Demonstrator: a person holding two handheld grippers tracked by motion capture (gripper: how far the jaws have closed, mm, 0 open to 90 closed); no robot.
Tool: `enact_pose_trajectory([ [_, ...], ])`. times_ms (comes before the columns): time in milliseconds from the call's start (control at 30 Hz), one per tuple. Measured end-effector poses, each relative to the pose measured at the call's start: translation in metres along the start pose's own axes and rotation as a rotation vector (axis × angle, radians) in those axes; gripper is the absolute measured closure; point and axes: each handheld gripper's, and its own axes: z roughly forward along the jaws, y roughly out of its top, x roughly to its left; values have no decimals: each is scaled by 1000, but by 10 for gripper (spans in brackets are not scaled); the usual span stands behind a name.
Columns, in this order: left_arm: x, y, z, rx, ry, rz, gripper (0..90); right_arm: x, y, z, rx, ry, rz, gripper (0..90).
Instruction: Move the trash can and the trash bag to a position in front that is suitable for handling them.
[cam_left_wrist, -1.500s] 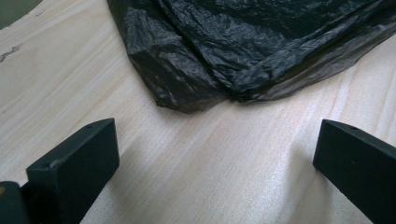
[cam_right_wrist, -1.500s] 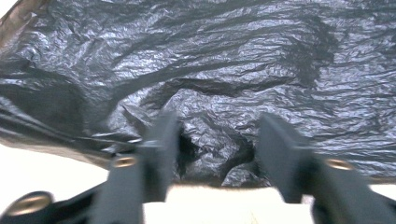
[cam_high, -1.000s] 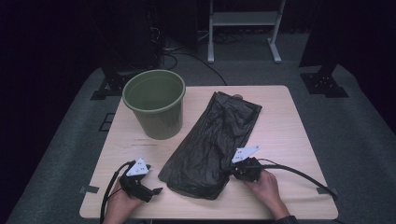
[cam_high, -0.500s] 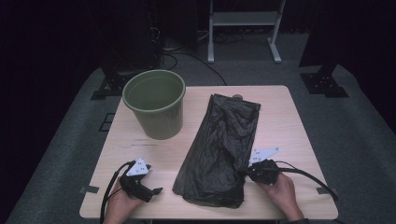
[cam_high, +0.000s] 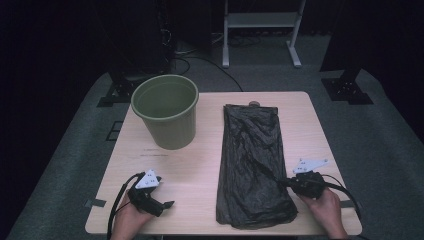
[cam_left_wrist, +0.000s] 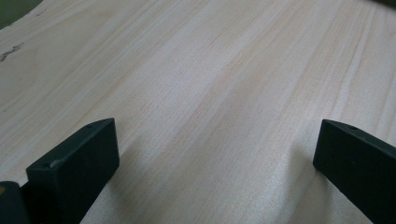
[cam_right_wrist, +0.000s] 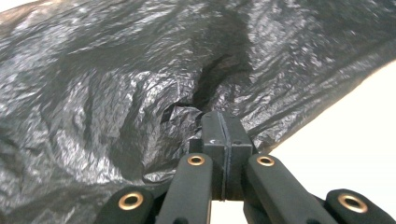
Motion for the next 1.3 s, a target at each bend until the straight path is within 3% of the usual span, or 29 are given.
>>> enact_pose_trajectory([
  [567,0,0,0,0,3,-2,0,-38,-36,-30,13,-109,82,889],
  [767,-1,0,0,-1,5,-5,0,-53,-50,-46,20,-160,119,801],
  [1000,-1,0,0,-1,6,-5,0,-45,-38,-55,-26,-165,106,687],
  [1300,-1,0,0,-1,6,-5,0,-16,2,-54,-51,-114,54,544],
])
